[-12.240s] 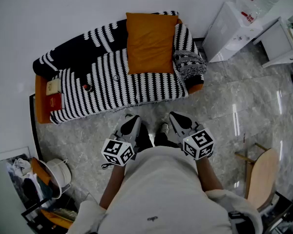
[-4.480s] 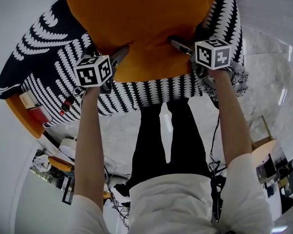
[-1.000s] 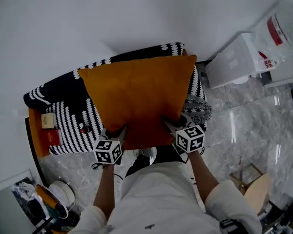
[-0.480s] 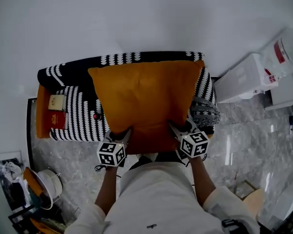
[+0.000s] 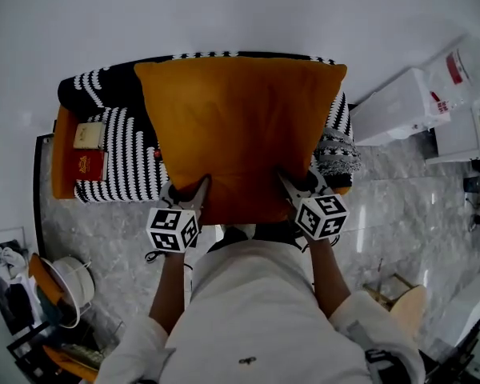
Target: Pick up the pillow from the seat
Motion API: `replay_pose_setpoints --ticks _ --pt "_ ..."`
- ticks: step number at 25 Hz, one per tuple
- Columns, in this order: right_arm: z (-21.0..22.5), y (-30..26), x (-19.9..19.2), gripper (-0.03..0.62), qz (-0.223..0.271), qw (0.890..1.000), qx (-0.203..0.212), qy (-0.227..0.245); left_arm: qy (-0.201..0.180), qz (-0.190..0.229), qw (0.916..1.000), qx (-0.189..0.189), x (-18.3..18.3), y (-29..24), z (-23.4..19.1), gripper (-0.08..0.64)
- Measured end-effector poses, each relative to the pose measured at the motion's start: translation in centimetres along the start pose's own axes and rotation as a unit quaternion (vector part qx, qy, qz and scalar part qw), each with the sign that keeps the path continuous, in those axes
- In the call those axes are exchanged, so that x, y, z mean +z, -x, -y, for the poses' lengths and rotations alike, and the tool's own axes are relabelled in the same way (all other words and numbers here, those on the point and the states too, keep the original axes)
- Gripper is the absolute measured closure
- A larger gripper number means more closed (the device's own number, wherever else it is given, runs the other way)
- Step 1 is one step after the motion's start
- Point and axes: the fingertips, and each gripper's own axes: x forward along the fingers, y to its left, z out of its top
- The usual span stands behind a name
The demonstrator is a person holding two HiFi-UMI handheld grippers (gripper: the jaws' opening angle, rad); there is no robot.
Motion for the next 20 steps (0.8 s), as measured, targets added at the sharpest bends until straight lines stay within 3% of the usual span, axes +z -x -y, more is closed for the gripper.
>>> replay_pose_setpoints --ticks 7,20 --pt "-0.9 1.6 -0.4 0.379 0.007 1.000 -0.015 -0.005 -0.005 0.002 0.9999 -0.012 0.2 1.1 0.4 0.351" --pt "2.5 4.7 -1.5 0.405 -0.008 0.999 -0.037 -0.016 -0.009 -0.028 0.9990 -0.035 -0.8 -1.1 4.3 0.352"
